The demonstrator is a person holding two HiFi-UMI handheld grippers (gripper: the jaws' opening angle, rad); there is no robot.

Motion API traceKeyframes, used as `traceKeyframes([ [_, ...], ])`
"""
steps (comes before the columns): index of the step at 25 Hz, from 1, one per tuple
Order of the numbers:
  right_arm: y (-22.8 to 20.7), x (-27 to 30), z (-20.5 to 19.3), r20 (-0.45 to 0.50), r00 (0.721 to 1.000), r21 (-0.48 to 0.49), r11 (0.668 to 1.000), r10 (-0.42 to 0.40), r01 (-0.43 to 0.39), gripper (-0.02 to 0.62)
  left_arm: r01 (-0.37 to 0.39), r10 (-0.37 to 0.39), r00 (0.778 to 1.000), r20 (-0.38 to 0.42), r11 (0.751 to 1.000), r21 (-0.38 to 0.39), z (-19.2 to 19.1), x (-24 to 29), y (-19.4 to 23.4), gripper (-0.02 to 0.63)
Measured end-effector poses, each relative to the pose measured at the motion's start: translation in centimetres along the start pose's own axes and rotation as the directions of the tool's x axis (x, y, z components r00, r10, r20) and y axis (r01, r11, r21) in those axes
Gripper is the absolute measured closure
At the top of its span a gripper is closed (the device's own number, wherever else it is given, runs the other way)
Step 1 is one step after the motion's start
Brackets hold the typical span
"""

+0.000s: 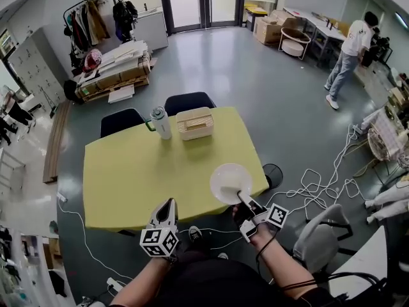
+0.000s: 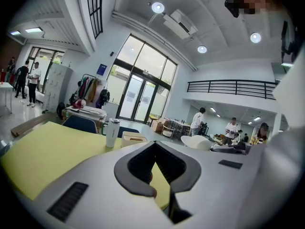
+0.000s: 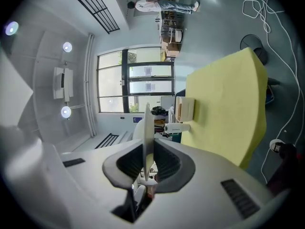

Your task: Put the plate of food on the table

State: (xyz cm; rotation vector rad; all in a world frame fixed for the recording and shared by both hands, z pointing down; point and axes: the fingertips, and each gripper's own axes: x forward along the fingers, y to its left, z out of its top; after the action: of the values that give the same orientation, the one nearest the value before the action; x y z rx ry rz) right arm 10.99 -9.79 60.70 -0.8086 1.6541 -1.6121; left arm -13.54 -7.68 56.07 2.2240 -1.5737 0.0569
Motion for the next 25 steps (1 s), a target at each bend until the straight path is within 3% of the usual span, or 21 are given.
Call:
traceKeyframes([
  [14, -1.2, 6.8, 4.9, 0.114, 0.993, -0.054, 0.998, -0.029, 0.036, 0.548, 0.117, -0.117, 0.993, -0.025, 0.993, 0.016, 3.3, 8.5, 4.4, 0.597],
  [20, -3.3, 8.5, 8.4, 0.128, 0.99, -0.059, 0.996, -0.065, 0.073, 0.548, 0.112, -0.111, 0.993, -0.036, 0.993, 0.023, 3.9, 11.9, 4.2, 0.597],
  [25, -6.7, 10.0, 11.6, 0.089, 0.99, -0.06, 0.992, -0.106, 0.111, 0.548, 0.053, -0.052, 0.998, -0.028, 0.998, 0.034, 3.9, 13.4, 4.3, 0.597],
])
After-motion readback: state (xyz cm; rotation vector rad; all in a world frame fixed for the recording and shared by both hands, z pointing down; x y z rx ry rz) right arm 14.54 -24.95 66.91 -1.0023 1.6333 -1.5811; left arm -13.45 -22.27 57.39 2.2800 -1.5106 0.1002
